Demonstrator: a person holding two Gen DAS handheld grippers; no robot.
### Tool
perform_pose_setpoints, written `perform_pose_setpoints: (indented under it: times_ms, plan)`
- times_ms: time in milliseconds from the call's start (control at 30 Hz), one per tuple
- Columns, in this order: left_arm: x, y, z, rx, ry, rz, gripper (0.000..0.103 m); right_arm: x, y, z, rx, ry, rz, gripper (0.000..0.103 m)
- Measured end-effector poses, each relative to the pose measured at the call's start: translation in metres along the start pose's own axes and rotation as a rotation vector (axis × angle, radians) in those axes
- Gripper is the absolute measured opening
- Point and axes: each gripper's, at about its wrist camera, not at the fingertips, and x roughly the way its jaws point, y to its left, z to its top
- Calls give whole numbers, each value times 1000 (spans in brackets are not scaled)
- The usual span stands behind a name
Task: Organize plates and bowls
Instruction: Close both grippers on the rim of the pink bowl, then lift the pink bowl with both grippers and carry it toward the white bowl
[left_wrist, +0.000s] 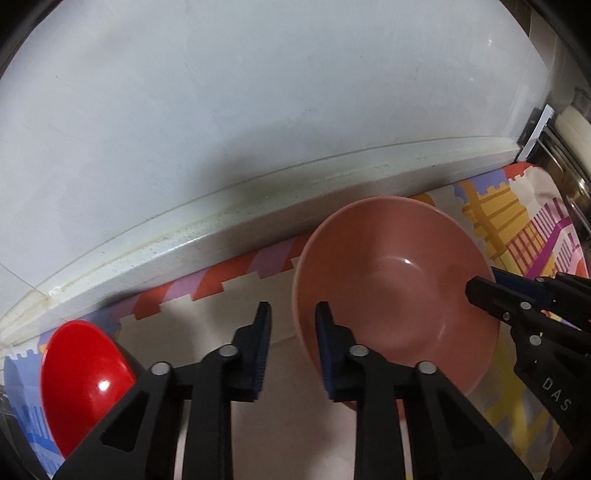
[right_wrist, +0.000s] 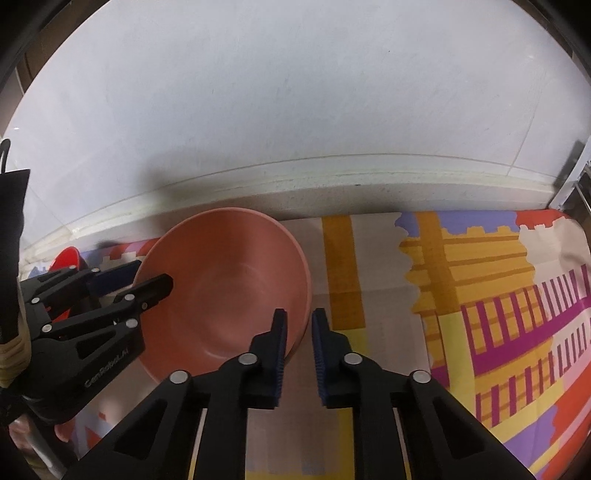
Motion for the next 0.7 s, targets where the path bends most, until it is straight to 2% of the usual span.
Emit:
perform_pose_setpoints:
  times_ms: [67, 333, 700]
  plan:
    - [1, 0, 1, -7, 15, -19, 12, -2, 1, 0, -3, -5, -3, 14]
    - [-10, 0, -1, -33, 0, -3, 11, -2, 2, 1, 35, 4, 17, 12]
    - [-69, -7, -22, -38, -55, -18, 11, -53, 5, -13, 36, -45, 17, 12]
